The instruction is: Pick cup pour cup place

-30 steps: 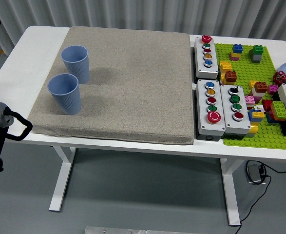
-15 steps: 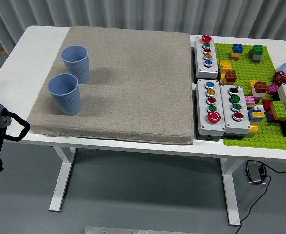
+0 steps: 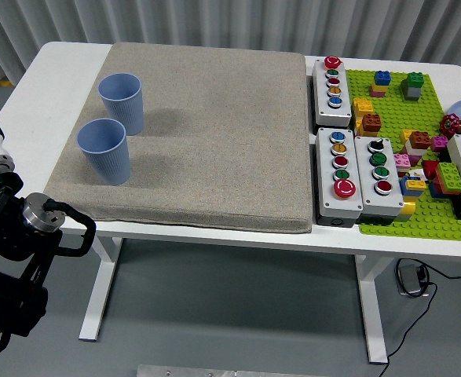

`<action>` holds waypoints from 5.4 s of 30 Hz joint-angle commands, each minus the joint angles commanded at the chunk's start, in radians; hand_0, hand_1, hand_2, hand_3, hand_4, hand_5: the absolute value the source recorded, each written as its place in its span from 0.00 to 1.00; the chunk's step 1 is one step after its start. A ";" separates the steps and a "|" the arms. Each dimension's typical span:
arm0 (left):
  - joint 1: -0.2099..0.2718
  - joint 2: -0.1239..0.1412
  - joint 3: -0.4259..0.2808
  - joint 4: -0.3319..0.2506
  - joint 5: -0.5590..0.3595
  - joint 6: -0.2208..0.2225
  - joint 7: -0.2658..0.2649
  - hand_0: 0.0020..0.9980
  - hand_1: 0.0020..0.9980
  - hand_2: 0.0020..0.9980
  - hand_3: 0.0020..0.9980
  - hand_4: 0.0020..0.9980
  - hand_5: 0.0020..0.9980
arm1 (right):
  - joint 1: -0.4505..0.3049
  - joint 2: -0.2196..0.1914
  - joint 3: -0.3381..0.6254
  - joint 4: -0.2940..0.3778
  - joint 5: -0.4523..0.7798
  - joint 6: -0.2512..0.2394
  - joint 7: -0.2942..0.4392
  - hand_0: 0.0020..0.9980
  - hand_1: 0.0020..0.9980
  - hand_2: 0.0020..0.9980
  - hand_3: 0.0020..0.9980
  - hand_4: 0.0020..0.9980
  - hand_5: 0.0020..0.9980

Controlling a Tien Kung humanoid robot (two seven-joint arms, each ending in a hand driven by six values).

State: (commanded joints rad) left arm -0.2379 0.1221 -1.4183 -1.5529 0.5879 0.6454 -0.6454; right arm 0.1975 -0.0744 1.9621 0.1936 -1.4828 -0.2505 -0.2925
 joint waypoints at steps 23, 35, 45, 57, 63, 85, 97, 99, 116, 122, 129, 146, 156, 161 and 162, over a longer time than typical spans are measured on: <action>0.023 0.010 -0.008 0.004 0.085 0.000 0.043 0.81 0.81 0.87 0.83 0.75 1.00 | -0.007 0.001 0.008 0.000 0.005 -0.004 0.004 0.68 0.60 0.58 0.59 0.00 0.10; 0.023 0.007 -0.013 0.016 0.080 0.000 0.045 0.81 0.80 0.87 0.83 0.75 1.00 | -0.004 -0.001 0.002 -0.002 0.014 -0.006 0.012 0.68 0.60 0.58 0.59 0.00 0.10; 0.019 0.005 -0.010 0.017 0.086 0.000 0.049 0.81 0.80 0.87 0.83 0.75 1.00 | -0.002 0.003 0.004 0.001 0.015 -0.011 0.009 0.68 0.60 0.58 0.59 0.00 0.10; 0.023 0.005 -0.001 0.016 0.081 0.000 0.043 0.81 0.80 0.87 0.83 0.75 1.00 | -0.005 0.004 0.013 0.002 0.006 -0.010 0.009 0.68 0.60 0.58 0.59 0.00 0.10; 0.025 0.010 0.010 0.016 0.086 0.000 0.050 0.81 0.80 0.87 0.83 0.75 1.00 | -0.002 0.002 0.014 0.002 0.008 -0.006 0.009 0.67 0.60 0.58 0.59 0.00 0.10; 0.038 0.010 0.043 0.018 0.087 0.000 0.057 0.80 0.80 0.87 0.81 0.75 1.00 | -0.013 0.006 0.007 0.005 -0.001 -0.003 0.005 0.68 0.60 0.58 0.59 0.00 0.11; 0.032 0.010 0.045 0.012 0.091 0.000 0.061 0.80 0.80 0.87 0.81 0.74 1.00 | -0.007 0.004 0.010 0.004 -0.001 -0.005 0.005 0.68 0.60 0.58 0.59 0.00 0.11; 0.031 0.010 0.045 0.011 0.093 0.000 0.063 0.80 0.80 0.87 0.81 0.74 1.00 | -0.005 0.006 0.014 0.005 -0.003 -0.007 0.004 0.68 0.60 0.58 0.59 0.00 0.11; 0.037 0.009 0.037 0.010 0.110 0.000 0.073 0.80 0.80 0.87 0.81 0.74 1.00 | -0.003 0.008 0.003 0.002 -0.002 -0.008 -0.003 0.68 0.60 0.58 0.59 0.00 0.12; 0.039 0.015 0.029 0.001 0.120 0.000 0.075 0.80 0.80 0.87 0.81 0.74 1.00 | 0.000 0.009 0.008 0.001 -0.012 -0.006 -0.001 0.68 0.60 0.58 0.59 0.00 0.12; 0.038 0.018 0.029 0.000 0.123 0.000 0.079 0.80 0.80 0.87 0.81 0.74 1.00 | 0.002 0.010 0.015 0.001 -0.015 -0.005 -0.002 0.68 0.60 0.58 0.59 0.00 0.11; 0.034 0.018 0.030 0.003 0.128 0.000 0.082 0.80 0.80 0.87 0.81 0.73 1.00 | 0.006 0.011 0.010 0.002 -0.002 -0.010 0.004 0.68 0.60 0.58 0.58 0.00 0.10; 0.035 0.020 0.043 0.003 0.128 0.000 0.084 0.80 0.80 0.87 0.81 0.73 1.00 | 0.000 0.011 0.014 0.004 -0.009 -0.005 0.003 0.67 0.60 0.58 0.58 0.00 0.10; 0.036 0.024 0.055 -0.001 0.130 0.000 0.082 0.80 0.80 0.87 0.81 0.73 1.00 | -0.003 0.011 0.017 0.004 -0.012 -0.002 0.002 0.67 0.60 0.58 0.58 0.00 0.10; 0.037 0.025 0.058 -0.002 0.130 0.000 0.082 0.80 0.80 0.87 0.81 0.73 1.00 | -0.003 0.011 0.018 0.004 -0.013 -0.002 0.001 0.67 0.60 0.58 0.58 0.00 0.10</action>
State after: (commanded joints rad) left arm -0.2009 0.1468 -1.3603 -1.5545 0.7176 0.6454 -0.5634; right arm 0.1942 -0.0635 1.9800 0.1978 -1.4958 -0.2522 -0.2915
